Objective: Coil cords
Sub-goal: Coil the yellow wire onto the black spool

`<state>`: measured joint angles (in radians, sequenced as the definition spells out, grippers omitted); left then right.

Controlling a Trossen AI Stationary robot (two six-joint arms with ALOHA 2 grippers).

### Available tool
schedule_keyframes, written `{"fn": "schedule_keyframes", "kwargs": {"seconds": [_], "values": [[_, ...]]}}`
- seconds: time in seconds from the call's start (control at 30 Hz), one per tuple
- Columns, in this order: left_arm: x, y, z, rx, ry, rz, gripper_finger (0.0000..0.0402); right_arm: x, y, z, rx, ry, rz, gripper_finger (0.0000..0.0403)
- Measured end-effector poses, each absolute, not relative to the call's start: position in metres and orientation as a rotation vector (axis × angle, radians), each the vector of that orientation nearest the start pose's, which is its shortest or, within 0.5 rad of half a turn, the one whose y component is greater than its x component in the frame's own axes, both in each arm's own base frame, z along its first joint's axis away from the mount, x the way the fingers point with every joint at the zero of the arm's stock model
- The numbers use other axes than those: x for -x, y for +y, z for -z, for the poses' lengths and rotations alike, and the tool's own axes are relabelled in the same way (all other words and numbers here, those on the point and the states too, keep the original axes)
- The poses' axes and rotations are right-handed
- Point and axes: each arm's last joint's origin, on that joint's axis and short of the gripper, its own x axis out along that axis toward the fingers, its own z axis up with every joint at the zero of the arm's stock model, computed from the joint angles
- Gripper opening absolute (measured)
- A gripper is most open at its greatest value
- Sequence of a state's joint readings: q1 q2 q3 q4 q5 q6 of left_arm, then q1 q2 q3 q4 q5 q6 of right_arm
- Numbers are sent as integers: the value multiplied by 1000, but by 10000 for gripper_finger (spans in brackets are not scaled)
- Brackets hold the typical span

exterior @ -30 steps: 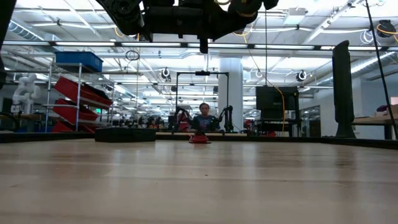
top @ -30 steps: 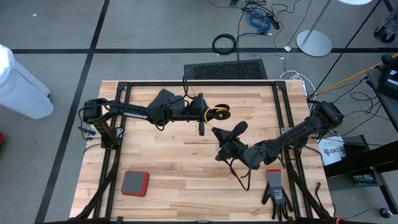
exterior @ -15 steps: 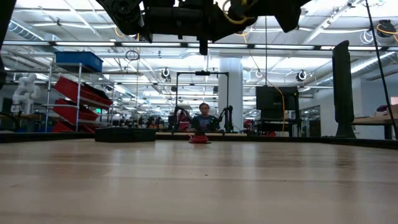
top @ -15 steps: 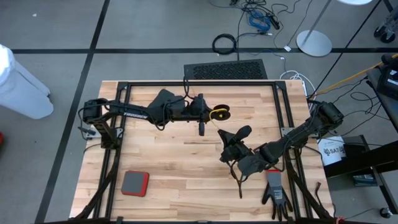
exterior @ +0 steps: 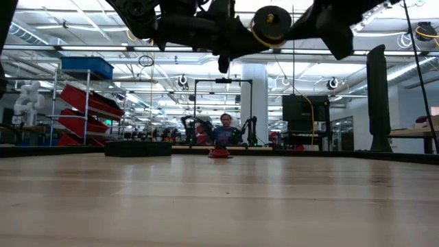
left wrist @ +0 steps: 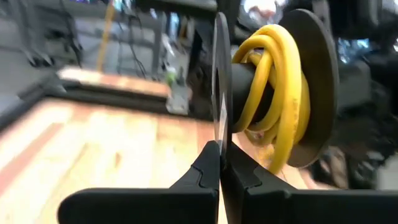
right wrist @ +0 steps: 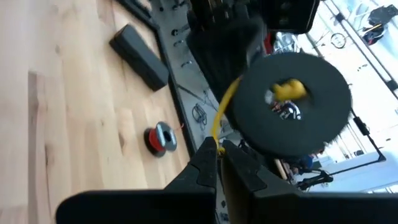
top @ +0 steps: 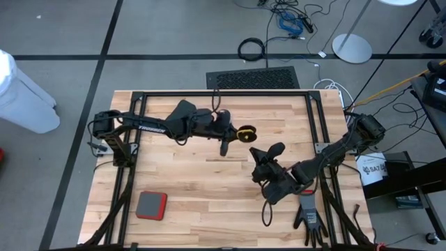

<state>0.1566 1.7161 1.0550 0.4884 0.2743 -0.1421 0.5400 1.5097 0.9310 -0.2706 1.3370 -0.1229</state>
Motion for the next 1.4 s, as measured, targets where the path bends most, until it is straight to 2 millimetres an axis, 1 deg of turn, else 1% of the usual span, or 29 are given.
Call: {"fn": "schedule_keyframes", "kwargs": {"seconds": [0.1,0.23,0.33,0.4,0.6,0.73,0.97,1.13,1.27,1.4], "values": [[-377,53,-238,187,257,149,0,-257,123,-223,808,592,716,0],[-373,54,-227,194,368,178,0,-247,118,-224,754,625,689,0],[-371,53,-221,169,428,178,0,-246,115,-226,733,638,670,0],[-370,54,-219,143,451,135,0,-247,113,-229,720,647,648,0],[-370,58,-218,33,468,3,0,-260,103,-233,680,655,615,0],[-367,59,-214,-55,524,-69,0,-267,93,-234,652,669,610,0],[-366,52,-210,-227,599,-169,0,-282,73,-234,542,670,570,0],[-368,49,-198,-278,662,-208,0,-292,65,-236,498,639,521,0],[-371,47,-185,-299,700,-231,0,-302,56,-230,450,641,488,0],[-374,48,-173,-316,750,-253,0,-313,49,-212,423,689,468,0]]}}
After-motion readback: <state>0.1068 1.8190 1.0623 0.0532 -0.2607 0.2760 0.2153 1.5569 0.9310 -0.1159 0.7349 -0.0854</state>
